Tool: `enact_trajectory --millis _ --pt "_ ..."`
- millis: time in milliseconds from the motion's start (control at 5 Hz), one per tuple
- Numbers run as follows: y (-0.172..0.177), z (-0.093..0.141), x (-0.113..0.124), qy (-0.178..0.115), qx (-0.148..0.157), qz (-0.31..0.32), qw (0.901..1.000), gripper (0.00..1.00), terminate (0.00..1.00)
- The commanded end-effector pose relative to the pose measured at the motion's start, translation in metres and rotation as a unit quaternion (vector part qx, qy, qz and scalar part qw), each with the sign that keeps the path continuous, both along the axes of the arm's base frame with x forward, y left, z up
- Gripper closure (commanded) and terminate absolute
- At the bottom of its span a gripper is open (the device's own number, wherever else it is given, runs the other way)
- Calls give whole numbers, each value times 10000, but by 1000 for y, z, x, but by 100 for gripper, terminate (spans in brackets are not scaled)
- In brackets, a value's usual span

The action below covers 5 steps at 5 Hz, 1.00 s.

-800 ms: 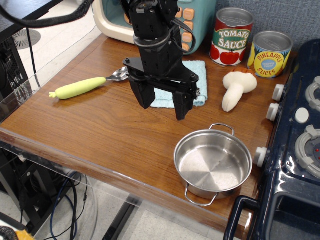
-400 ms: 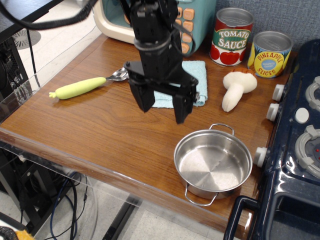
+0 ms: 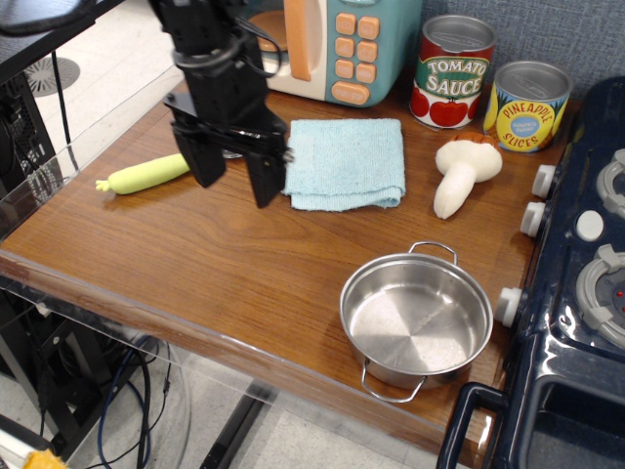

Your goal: Place the ice cream scoop next to the metal pot

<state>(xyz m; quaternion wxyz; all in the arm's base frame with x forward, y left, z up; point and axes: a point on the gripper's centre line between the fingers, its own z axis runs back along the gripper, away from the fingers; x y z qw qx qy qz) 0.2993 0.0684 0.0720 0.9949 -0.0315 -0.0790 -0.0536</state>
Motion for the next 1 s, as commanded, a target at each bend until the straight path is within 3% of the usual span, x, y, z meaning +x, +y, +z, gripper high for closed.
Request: enact_trajectory --millis 0,200,600,800 --pt "74 10 7 -573 875 -157 9944 0 0" --pt "94 4 19 -616 1053 -178 9924 0 0" --pt "114 -10 38 -255 1302 -246 9909 0 0" --pt "118 -17 41 1 1285 -335 9911 0 0"
